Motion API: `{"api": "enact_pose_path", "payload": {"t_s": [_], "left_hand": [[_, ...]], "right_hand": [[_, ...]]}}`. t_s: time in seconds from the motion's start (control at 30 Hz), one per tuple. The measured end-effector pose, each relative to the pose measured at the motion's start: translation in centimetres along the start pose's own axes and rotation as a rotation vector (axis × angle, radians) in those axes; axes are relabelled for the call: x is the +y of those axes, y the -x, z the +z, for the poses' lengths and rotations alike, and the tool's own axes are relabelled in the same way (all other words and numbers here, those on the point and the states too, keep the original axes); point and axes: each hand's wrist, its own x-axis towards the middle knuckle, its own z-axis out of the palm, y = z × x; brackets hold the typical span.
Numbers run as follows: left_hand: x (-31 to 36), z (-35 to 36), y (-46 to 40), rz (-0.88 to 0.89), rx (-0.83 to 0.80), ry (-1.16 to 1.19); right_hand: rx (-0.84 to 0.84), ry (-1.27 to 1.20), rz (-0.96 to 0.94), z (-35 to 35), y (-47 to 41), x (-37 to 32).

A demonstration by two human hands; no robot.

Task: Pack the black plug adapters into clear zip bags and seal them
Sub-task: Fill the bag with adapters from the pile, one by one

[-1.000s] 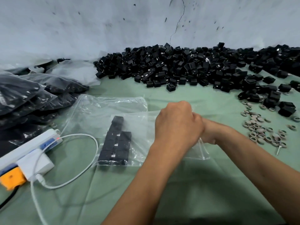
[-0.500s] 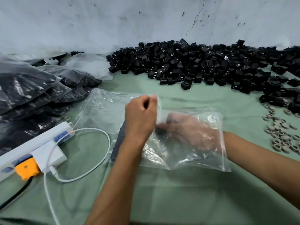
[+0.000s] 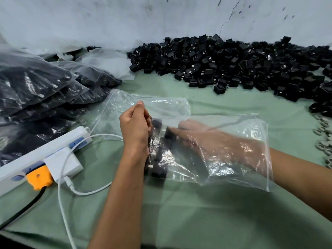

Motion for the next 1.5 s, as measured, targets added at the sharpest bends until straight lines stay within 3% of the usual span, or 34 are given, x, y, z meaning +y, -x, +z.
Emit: {"api": "enact_pose_path", "payload": {"t_s": [0.17,0.33,0.47,0.63,0.7,0.8,0.93,1.03,1.13,1.33,1.4,1.5], "left_hand": [[0.1,-0.1,0.0,-0.015,-0.003,0.018],[0.1,-0.2,0.0,-0.015,0.009,0.022],[0.1,-0.2,0.1,-0.016,0.000,0.033],[-0.1,-0.1,0.1,-0.008,-0.009,-0.005],[-0.2,-0.1,0.2,0.011,-0.015,-0.048],[-0.4,0.0,0.5,0.091,-0.020,-0.212],[-0.6,1.3,1.8,0.295,-0.057,-0.573],[-0.4,4.0,3.8,0.432,-0.117,-0.747],[-0.9,8.0,6.3,0.456,-0.289,-0.804],[-3.0,14.2,11.1,0.450,-0.526,-1.063],[-3.8,14.9,12.0,0.444,-0.559,-1.137],[-4.7,15.0,12.4,0.409,-0.585,-1.149]], "right_hand": [[-0.021,-0.137,0.031,0.9,0.3,0.2],[0.007,-0.048,-0.057,1.2,-1.0,0.4],[0.004,-0.120,0.015,2.0,-0.7,0.9],[0.076,0.113,-0.147,1.6,-1.2,0.5],[0.022,0.113,-0.150,0.8,-0.4,0.4],[0.008,-0.109,-0.058,-0.2,1.7,0.2],[0.189,-0.156,-0.070,-2.2,5.5,0.8],[0.225,-0.126,-0.120,-2.9,9.0,2.4],[0.228,-0.271,0.067,-3.6,12.8,4.2],[0.644,-0.444,0.555,-3.6,15.1,7.6],[0.626,-0.439,0.665,-3.9,13.7,9.2],[0.506,-0.299,0.667,-4.5,10.0,11.3]]}}
